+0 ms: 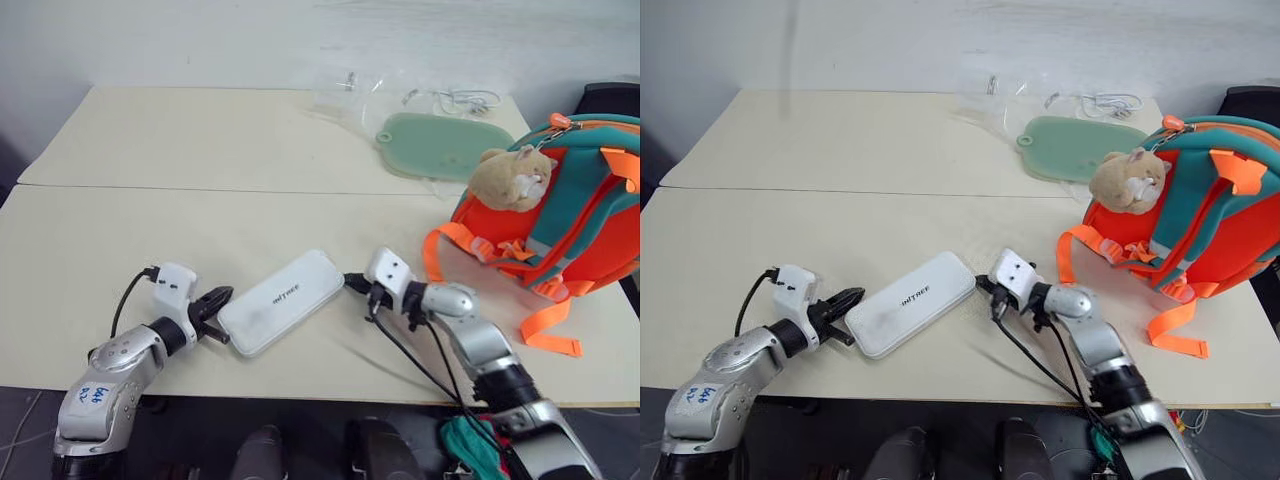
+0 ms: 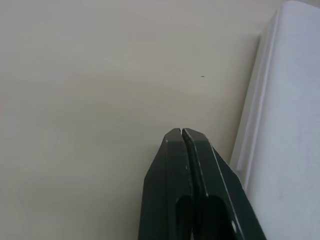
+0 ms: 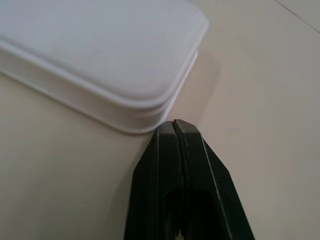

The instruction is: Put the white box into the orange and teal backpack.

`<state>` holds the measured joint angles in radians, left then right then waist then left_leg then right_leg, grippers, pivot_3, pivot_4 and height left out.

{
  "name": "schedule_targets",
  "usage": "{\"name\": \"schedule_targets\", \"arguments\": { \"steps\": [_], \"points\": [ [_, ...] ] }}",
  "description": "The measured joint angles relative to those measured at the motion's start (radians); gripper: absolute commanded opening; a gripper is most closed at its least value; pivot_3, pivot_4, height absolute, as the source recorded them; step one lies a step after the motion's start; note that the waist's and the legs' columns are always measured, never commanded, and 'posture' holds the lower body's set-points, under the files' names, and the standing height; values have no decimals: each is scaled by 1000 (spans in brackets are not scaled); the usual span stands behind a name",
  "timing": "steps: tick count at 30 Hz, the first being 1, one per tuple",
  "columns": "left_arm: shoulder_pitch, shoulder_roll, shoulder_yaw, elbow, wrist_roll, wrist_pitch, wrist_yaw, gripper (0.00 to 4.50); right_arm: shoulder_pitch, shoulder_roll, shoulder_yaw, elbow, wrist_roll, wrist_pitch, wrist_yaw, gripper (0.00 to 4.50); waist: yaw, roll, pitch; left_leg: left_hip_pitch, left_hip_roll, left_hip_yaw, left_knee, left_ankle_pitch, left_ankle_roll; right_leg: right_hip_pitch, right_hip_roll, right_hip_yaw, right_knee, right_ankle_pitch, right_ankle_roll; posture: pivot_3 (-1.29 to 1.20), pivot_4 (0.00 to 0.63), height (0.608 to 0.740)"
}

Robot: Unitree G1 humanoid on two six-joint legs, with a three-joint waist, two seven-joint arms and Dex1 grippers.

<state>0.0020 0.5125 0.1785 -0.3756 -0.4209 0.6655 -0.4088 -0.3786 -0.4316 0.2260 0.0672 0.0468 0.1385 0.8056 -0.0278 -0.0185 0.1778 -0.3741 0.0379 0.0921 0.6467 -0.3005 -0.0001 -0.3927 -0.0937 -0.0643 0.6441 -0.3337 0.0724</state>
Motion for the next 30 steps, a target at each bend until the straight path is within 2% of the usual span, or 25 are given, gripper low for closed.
{"name": "schedule_targets", "arguments": {
  "steps": [3, 6, 10, 13, 16, 21, 27, 30],
  "points": [
    [6, -8, 15, -5, 1, 6, 25, 40, 86, -42, -25, -112, 25, 54, 10, 0, -3, 0, 0, 0, 0, 0, -1, 0, 0, 0, 0, 0, 0, 0, 0, 0, 150, 740],
    [68, 2, 86, -21, -3, 1, 32, 40, 108, -44, -36, -137, 30, 72, -7, 0, -11, 0, 0, 1, 1, 1, -1, -1, 0, 0, 1, 1, 0, 0, 0, 0, 150, 740],
    [242, 32, 224, -55, -50, -31, -60, 40, 65, -3, -36, -76, -4, 45, -78, 0, -16, 0, 0, 1, 1, 1, -1, -1, 0, 0, 1, 1, 0, 0, -1, 0, 150, 740],
    [355, 69, 272, -98, -108, -47, -185, 40, -15, 50, -31, 25, -45, -6, -140, 0, -16, 1, 0, 1, 1, 0, -1, -1, -1, 0, 0, 1, 0, -1, -2, 0, 150, 740],
    [403, 87, 260, -134, -166, -48, -284, 40, -100, 105, -22, 148, -77, -72, -182, 0, -6, 1, 1, 1, 1, 0, -1, -1, -1, 0, 0, 1, -1, -2, -3, 0, 150, 740],
    [371, 75, 137, -165, -161, -44, -284, 40, -156, 174, 8, 276, -76, -140, -160, 0, -7, 2, 1, 1, 1, 0, -1, -1, -1, 0, 0, 1, 0, -2, -3, 0, 150, 740],
    [295, 53, 82, -112, -86, -85, -236, 40, -136, 154, -20, 283, -16, -150, -61, 0, -4, 2, 1, 2, 1, 0, -1, -4, 4, 1, 0, 0, 1, -2, -3, 0, 150, 740],
    [225, 53, 66, -32, -42, -110, -215, 40, -72, 112, -25, 205, 28, -135, 24, 0, 0, 2, 1, 2, 1, -1, -1, -4, 4, 1, 0, -1, 1, -2, -3, 0, 150, 740]
  ]
}}
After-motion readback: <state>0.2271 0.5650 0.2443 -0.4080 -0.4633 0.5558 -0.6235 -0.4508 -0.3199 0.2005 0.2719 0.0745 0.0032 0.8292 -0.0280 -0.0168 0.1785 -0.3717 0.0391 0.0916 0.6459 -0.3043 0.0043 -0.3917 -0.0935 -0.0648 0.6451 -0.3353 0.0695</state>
